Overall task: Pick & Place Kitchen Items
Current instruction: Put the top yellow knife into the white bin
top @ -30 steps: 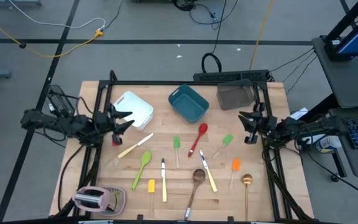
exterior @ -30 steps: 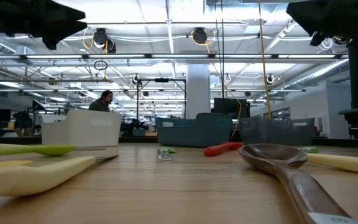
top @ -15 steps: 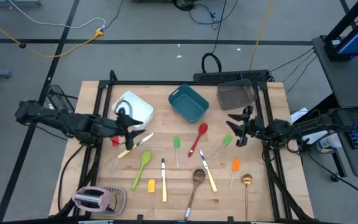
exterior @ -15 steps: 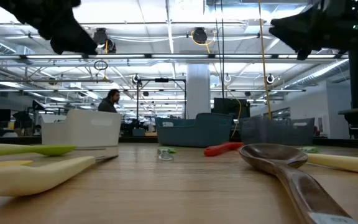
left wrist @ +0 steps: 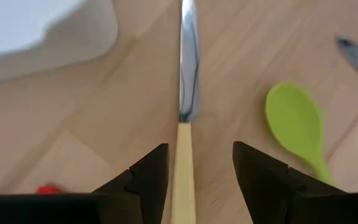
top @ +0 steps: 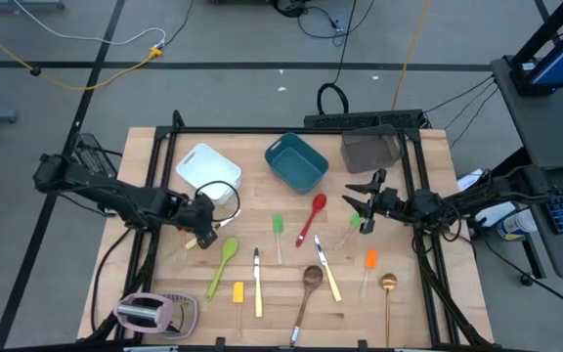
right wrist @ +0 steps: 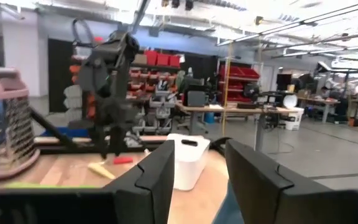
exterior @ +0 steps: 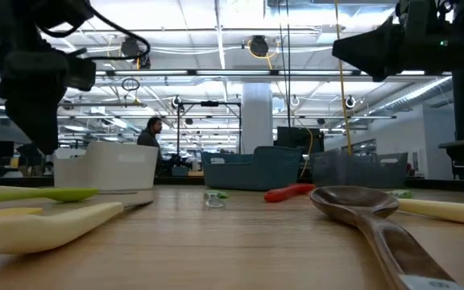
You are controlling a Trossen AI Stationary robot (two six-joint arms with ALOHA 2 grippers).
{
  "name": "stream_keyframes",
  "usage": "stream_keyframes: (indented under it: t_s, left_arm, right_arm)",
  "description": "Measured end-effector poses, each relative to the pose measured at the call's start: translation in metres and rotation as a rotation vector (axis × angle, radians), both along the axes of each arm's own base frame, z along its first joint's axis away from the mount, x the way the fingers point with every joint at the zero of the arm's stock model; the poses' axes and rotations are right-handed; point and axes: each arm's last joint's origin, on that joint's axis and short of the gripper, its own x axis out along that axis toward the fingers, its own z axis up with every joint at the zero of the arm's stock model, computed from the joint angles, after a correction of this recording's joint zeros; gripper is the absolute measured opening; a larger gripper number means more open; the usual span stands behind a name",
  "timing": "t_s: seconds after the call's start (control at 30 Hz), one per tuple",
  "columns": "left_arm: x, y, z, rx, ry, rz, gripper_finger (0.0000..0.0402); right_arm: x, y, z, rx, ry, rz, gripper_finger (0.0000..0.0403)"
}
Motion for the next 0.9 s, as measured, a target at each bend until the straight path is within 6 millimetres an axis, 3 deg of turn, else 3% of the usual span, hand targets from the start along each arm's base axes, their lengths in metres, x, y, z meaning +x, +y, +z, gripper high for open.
stream_keyframes:
  t_s: [0.7, 0.8, 0.9]
  left_arm:
    - [0.016, -0.012, -0.048, 0.066, 0.289, -0.062, 0.0181]
    - [0.017, -0.013, -0.049, 0.051, 0.296, -0.102, 0.0149]
    - [0.019, -0.014, -0.049, 0.041, 0.266, -0.119, 0.0089]
  right_arm:
    - [0.011, -0.014, -0.018, 0.065, 0.098, -0.072, 0.0134]
    - [0.011, -0.014, -0.018, 0.065, 0.096, -0.072, 0.0134]
    - [0.011, -0.013, -0.018, 0.065, 0.097, -0.072, 0.0134]
